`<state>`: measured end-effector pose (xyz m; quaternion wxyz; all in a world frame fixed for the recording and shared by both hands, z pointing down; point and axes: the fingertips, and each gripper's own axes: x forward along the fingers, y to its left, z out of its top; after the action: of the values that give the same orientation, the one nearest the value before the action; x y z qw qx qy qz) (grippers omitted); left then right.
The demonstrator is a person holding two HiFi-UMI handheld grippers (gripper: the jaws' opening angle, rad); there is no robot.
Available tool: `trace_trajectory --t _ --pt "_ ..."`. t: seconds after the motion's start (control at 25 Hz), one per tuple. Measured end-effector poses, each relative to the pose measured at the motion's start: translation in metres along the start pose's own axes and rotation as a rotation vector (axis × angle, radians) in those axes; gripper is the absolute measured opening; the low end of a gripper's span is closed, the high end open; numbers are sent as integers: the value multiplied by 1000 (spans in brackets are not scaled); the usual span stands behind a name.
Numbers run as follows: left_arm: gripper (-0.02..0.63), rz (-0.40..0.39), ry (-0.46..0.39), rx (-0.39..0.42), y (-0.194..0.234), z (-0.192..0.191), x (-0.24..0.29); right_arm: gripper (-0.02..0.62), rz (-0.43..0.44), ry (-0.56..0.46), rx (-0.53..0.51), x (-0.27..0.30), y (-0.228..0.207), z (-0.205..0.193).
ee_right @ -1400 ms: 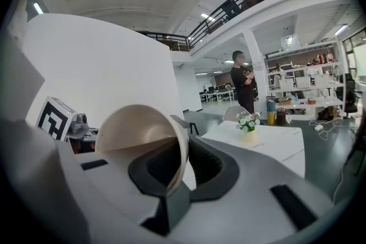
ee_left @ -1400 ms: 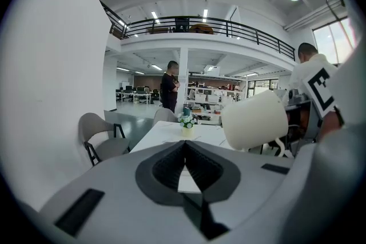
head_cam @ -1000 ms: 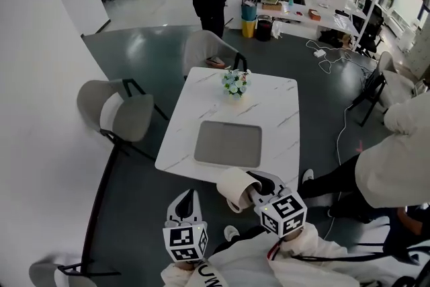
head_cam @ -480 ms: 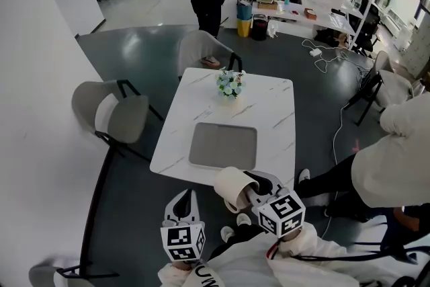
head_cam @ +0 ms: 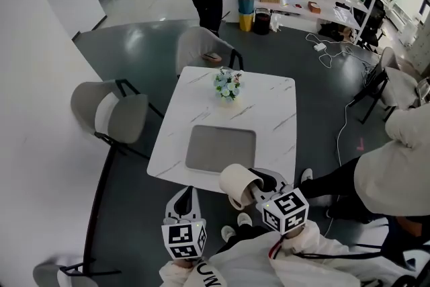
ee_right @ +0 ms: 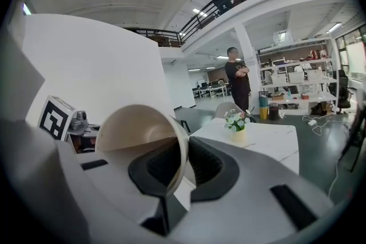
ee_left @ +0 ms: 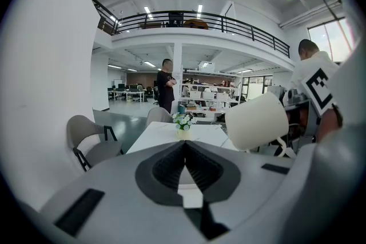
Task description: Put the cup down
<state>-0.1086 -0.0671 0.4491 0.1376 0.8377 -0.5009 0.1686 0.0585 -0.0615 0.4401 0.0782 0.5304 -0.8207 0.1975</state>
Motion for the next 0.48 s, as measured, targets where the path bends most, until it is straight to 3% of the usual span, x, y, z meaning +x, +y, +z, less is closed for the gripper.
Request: trace_trajectory --t 0.48 --pt "9 46 4 -2 -22 11 33 40 66 -2 -5 13 -37 10"
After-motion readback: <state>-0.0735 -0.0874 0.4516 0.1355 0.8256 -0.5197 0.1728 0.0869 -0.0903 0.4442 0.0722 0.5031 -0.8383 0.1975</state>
